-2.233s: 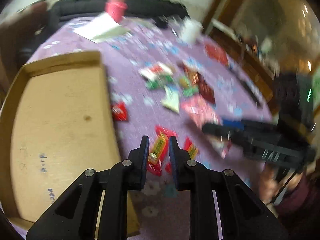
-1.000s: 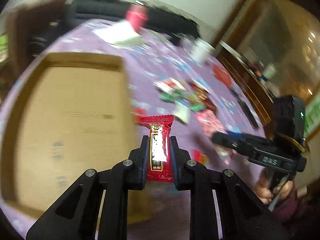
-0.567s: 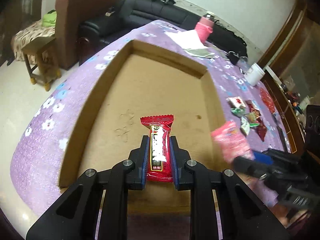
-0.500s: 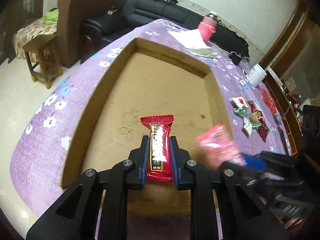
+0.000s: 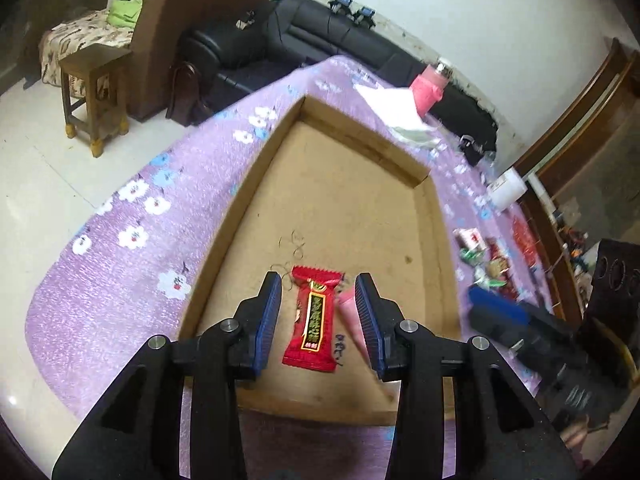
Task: Organize snacks
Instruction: 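Release the pink wafer pack into the box with the right tool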
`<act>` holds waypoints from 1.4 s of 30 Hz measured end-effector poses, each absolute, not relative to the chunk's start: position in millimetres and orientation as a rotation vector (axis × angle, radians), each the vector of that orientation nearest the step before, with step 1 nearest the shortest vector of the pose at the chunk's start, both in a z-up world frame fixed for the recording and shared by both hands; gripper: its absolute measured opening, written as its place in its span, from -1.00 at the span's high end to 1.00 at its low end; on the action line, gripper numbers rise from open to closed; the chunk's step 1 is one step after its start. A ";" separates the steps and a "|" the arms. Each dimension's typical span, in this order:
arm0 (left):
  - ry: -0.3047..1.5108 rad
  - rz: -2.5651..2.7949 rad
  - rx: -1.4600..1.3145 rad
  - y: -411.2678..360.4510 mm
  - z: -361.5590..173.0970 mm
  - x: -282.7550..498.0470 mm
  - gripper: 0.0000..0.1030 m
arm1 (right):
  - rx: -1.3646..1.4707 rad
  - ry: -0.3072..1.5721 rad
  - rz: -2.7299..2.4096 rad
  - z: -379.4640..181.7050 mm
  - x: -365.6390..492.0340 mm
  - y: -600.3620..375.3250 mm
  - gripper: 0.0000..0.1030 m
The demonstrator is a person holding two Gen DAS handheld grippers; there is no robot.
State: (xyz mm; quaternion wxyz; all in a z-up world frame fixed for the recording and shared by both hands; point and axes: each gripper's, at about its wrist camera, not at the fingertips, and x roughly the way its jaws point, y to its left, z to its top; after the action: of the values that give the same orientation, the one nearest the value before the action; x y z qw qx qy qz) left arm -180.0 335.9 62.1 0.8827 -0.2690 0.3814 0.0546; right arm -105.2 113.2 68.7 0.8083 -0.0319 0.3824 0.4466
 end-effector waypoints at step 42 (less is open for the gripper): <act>0.975 -0.352 -0.247 131.4 51.2 -133.0 0.07 | -0.033 0.905 0.652 25.3 -59.8 -53.4 0.50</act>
State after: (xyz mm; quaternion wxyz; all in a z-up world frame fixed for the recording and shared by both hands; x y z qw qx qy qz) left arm -133.0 131.4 51.2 0.8614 -0.1177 0.4648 -0.1678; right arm -59.8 -53.4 25.3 0.8483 -0.0157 0.4293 0.3095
